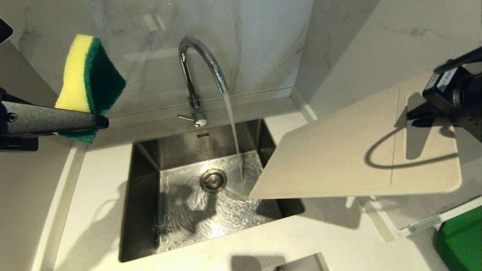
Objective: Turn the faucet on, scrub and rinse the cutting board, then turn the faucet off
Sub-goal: Put down the cutting board
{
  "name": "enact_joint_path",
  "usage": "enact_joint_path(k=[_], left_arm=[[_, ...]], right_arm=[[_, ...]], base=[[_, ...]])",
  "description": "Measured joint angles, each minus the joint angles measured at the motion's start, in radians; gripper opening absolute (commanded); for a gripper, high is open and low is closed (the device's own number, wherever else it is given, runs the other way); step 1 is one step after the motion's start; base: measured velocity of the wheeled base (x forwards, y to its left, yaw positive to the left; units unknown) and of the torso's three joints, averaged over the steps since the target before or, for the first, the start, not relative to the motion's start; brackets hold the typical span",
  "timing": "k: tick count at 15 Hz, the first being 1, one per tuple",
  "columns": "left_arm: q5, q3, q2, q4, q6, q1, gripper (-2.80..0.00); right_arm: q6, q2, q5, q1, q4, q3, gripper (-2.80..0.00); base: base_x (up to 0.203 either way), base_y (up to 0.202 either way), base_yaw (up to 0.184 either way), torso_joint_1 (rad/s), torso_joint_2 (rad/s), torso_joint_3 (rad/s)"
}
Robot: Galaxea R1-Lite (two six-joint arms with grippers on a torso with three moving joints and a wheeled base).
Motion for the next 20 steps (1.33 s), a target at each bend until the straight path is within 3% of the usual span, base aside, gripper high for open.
enact_joint_path(k=[4, 10, 14, 20], left_arm=[[0.002, 0.005, 0.001, -0.001, 0.000, 0.000, -2.80], [0.003, 0.009, -0.001, -0.003, -0.016, 0.000, -2.80], [0.005, 0.021, -0.011, -0.002, -0.022, 0.001, -2.80], [0.007, 0.053, -0.026, -0.003, -0.023, 0.001, -2.80]], right_arm=[[-0.031, -0.043, 0.021, 0.000, 0.054, 0.055, -2.80], [-0.232, -0.173, 0.043, 0.004, 0.067, 0.297, -2.80], [-0.320, -0.259, 0.046, 0.005, 0.056, 0.459, -2.80], [-0.509, -0.361, 0.031, 0.004, -0.130, 0.735, -2.80]], base=[[0.000, 0.000, 0.000, 0.000, 0.00, 0.000], [0.000, 0.000, 0.000, 0.000, 0.00, 0.000], [0.000, 0.000, 0.000, 0.000, 0.00, 0.000], [0.000, 0.000, 0.000, 0.000, 0.00, 0.000]])
